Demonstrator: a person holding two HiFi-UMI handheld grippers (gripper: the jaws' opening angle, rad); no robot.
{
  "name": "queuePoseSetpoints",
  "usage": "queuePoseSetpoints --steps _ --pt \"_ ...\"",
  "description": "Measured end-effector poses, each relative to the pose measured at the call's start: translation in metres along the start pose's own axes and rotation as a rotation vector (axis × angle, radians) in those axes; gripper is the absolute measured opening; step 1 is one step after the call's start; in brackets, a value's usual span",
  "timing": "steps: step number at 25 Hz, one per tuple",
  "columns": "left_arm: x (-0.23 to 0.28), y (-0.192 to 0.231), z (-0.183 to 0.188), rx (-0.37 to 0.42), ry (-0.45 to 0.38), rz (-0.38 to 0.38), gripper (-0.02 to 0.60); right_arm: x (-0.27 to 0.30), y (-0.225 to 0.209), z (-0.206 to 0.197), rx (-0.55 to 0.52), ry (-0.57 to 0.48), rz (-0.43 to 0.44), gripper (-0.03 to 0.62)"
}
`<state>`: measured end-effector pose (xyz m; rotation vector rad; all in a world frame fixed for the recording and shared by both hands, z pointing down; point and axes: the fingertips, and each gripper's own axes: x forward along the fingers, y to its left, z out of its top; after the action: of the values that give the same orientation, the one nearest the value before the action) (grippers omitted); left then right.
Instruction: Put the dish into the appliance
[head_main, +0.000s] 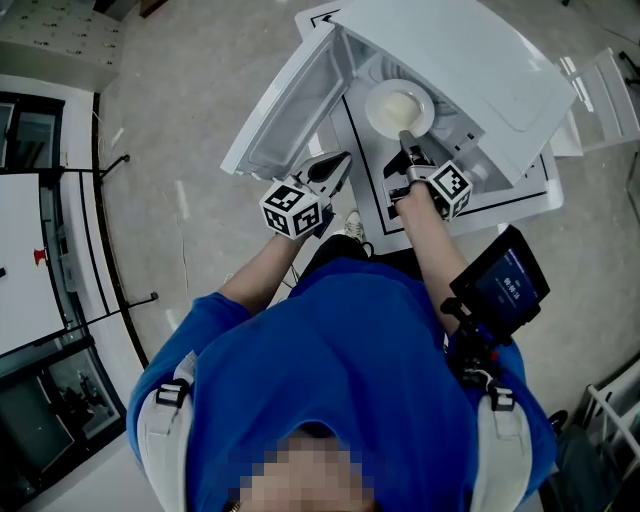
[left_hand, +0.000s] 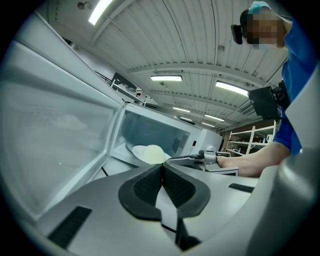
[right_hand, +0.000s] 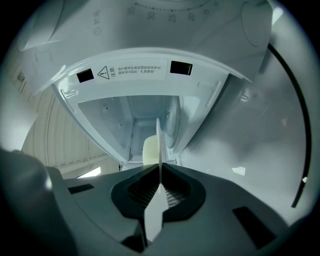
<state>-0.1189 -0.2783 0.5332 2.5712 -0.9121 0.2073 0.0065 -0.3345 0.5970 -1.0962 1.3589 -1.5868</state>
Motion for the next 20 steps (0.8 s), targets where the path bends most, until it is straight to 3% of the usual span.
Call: queuePoseSetpoints --steps 14,20 --pt "0.042 -0.026 0.005 0.024 0.041 -0.127 0.006 0.001 0.008 0.05 0.019 -0.143 -0.012 0.014" --pt "0.045 -0.016 0.011 0.025 0.056 -0.169 0.006 0.017 0.011 0.051 0.036 -0.201 -0.024 0.014"
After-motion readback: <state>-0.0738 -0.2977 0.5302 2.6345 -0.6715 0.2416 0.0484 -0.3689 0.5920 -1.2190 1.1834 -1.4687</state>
